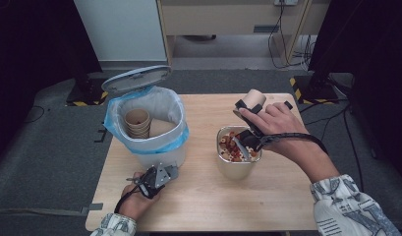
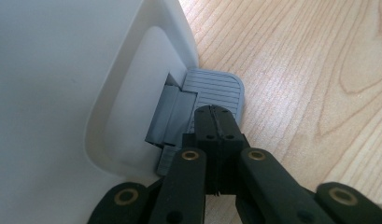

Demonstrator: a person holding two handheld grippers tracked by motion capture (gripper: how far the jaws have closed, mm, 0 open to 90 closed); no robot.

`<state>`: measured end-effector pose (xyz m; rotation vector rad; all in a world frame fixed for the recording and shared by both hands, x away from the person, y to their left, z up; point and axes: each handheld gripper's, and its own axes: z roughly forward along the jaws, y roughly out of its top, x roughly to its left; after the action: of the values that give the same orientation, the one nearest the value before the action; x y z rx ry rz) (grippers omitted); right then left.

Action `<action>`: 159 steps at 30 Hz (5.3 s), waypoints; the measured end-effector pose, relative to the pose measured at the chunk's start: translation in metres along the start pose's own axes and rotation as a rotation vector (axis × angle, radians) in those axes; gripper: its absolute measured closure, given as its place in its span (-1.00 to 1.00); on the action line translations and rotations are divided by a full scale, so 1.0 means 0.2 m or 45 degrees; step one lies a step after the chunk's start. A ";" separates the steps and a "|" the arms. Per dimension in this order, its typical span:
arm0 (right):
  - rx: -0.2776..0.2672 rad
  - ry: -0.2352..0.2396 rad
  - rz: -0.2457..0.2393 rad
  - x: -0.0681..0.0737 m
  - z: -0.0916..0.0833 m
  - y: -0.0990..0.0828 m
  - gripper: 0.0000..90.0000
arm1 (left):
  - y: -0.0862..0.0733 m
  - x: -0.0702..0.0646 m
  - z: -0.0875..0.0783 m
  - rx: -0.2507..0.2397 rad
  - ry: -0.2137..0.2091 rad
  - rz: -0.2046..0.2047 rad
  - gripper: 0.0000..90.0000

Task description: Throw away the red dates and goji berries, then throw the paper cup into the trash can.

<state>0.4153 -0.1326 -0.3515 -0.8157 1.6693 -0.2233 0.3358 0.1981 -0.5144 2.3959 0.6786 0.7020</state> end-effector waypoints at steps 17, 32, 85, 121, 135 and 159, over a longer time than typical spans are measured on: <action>-0.041 0.015 0.236 -0.01 0.02 -0.05 -0.36 | 0.00 0.00 0.00 0.000 0.000 -0.003 0.99; -0.103 0.051 0.519 0.00 0.05 -0.10 -0.36 | 0.00 0.00 0.00 0.000 0.000 -0.001 0.99; -0.346 0.010 1.307 -0.14 0.12 -0.19 -0.39 | 0.00 0.00 0.00 0.000 0.001 0.001 0.99; -0.489 0.045 1.505 -0.34 0.17 -0.14 -0.39 | 0.00 0.00 0.00 0.000 -0.001 -0.001 0.99; -0.536 0.048 1.507 -0.43 0.18 -0.09 -0.39 | 0.00 0.00 0.00 0.000 0.003 0.004 0.99; -0.641 0.060 1.543 -0.54 0.20 0.01 -0.39 | 0.00 0.00 0.00 0.000 -0.004 -0.004 0.99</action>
<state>0.4569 -0.0526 -0.2788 -0.0254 2.0041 1.0457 0.3358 0.1983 -0.5145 2.3945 0.6810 0.6969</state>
